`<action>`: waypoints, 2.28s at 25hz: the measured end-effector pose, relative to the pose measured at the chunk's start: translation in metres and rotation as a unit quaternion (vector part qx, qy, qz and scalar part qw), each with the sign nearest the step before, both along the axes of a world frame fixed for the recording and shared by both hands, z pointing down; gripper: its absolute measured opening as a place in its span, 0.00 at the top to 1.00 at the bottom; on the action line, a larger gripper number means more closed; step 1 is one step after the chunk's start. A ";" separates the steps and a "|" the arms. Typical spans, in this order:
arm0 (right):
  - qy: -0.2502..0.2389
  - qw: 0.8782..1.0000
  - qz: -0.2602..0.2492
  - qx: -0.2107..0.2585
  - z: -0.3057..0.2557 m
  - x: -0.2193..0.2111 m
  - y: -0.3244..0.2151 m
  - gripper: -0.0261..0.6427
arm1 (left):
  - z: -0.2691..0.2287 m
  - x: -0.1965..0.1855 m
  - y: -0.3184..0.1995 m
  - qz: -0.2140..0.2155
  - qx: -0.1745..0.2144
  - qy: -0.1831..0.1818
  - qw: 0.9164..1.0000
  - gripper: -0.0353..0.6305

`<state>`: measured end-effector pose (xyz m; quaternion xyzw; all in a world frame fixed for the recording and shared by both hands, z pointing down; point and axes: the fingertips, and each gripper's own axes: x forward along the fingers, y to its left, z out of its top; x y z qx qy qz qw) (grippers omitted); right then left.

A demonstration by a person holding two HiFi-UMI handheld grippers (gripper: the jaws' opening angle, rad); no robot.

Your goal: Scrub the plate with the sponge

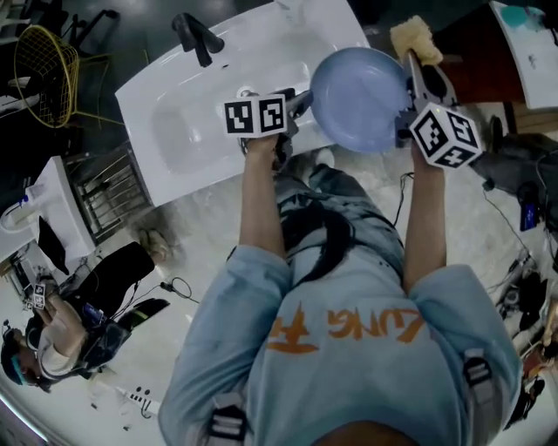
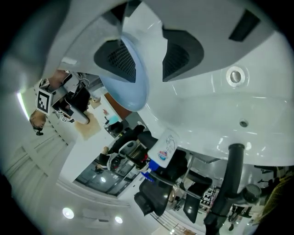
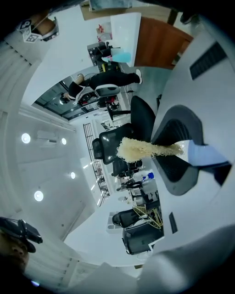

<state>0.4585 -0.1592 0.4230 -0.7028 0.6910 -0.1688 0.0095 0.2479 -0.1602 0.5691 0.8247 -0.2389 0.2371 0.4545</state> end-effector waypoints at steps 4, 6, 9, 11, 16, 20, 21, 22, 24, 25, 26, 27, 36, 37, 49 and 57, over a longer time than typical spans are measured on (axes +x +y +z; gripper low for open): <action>0.002 0.999 -0.036 0.018 -0.019 -0.032 -0.024 0.89 | -0.036 -0.020 -0.027 -0.041 0.077 0.024 0.996 0.70; 0.004 0.998 -0.058 0.031 -0.030 -0.051 -0.037 0.89 | -0.061 -0.031 -0.041 -0.063 0.128 0.038 0.989 0.70; 0.009 0.994 -0.089 0.055 -0.051 -0.081 -0.057 0.89 | -0.106 -0.048 -0.063 -0.093 0.213 0.061 0.971 0.72; 0.011 0.992 -0.106 0.072 -0.066 -0.100 -0.070 0.89 | -0.135 -0.064 -0.075 -0.118 0.261 0.065 0.956 0.81; 0.022 0.983 -0.147 0.108 -0.103 -0.153 -0.098 0.89 | -0.188 -0.116 -0.099 -0.178 0.346 0.037 0.920 0.93; 0.020 0.970 -0.191 0.146 -0.136 -0.198 -0.117 0.89 | -0.230 -0.161 -0.119 -0.227 0.401 0.019 0.887 0.94; 0.024 0.967 -0.202 0.153 -0.143 -0.209 -0.121 0.89 | -0.241 -0.171 -0.123 -0.237 0.413 0.013 0.879 0.94; 0.031 0.964 -0.211 0.159 -0.149 -0.219 -0.126 0.89 | -0.253 -0.180 -0.127 -0.245 0.426 0.006 0.871 0.94; 0.043 0.960 -0.219 0.166 -0.160 -0.238 -0.134 0.89 | -0.276 -0.196 -0.135 -0.260 0.455 -0.010 0.852 0.94; 0.048 0.960 -0.220 0.168 -0.165 -0.246 -0.138 0.89 | -0.286 -0.204 -0.139 -0.268 0.468 -0.017 0.842 0.94; 0.054 0.960 -0.218 0.168 -0.168 -0.254 -0.142 0.89 | -0.295 -0.212 -0.143 -0.279 0.478 -0.022 0.832 0.94; 0.063 0.960 -0.216 0.166 -0.170 -0.262 -0.146 0.89 | -0.303 -0.220 -0.147 -0.291 0.485 -0.026 0.824 0.94; 0.114 0.962 -0.204 0.140 -0.163 -0.315 -0.173 0.89 | -0.310 -0.272 -0.174 -0.339 0.495 -0.068 0.797 0.94; 0.116 0.963 -0.201 0.139 -0.163 -0.316 -0.175 0.89 | -0.310 -0.275 -0.176 -0.341 0.496 -0.069 0.796 0.94; 0.129 0.964 -0.190 0.131 -0.163 -0.328 -0.179 0.89 | -0.318 -0.289 -0.172 -0.336 0.519 -0.034 0.785 0.94; 0.135 0.963 -0.193 0.131 -0.164 -0.331 -0.173 0.89 | -0.319 -0.293 -0.165 -0.330 0.531 -0.041 0.779 0.94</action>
